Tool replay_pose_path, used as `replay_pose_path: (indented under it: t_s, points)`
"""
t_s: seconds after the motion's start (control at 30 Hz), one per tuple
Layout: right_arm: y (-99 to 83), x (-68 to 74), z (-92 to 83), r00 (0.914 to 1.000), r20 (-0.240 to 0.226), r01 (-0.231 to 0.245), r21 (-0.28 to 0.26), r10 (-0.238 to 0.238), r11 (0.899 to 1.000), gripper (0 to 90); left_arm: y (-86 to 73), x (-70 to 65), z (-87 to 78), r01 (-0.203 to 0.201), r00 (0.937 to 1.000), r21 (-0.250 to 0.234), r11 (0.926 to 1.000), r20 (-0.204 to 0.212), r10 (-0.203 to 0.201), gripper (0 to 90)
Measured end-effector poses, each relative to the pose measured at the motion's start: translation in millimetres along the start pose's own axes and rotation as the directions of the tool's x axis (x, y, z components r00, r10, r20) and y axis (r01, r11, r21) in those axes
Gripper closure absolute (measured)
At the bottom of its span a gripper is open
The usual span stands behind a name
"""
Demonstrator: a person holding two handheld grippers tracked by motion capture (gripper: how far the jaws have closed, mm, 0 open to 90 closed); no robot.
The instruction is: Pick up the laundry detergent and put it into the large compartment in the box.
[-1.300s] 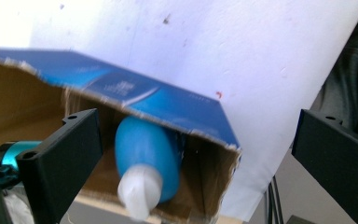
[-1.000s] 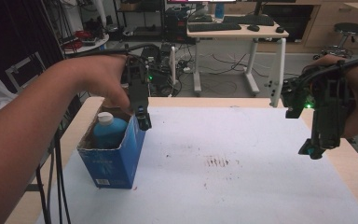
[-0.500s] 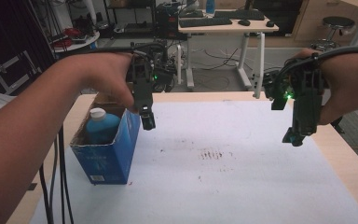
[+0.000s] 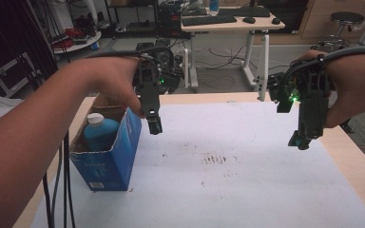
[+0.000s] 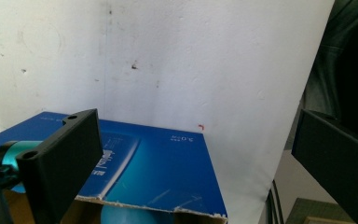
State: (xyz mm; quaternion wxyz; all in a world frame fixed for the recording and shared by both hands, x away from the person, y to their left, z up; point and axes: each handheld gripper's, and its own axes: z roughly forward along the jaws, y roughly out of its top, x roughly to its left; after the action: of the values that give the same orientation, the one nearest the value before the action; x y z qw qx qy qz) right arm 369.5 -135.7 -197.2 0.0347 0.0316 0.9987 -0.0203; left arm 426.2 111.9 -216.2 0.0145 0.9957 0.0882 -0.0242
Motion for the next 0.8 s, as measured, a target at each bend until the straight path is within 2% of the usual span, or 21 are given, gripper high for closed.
replay_pose_path:
  t_s: [0.37, 0.8]
  points:
    - [0.9, -3.2, 2.3, 1.0000, 0.001, -0.005, -0.002, 0.005, 1.000, 11.7, 4.6, 6.5, 13.9, -0.002, 0.9999, -0.001, 1.0000, 0.012, 0.002, 1.7]
    - [0.3, -3.8, 1.2, 0.9999, 0.000, -0.012, -0.004, 0.012, 1.000, 11.7, 4.8, 9.3, 15.2, -0.002, 0.9998, 0.002, 1.0000, 0.018, 0.002, 1.8]
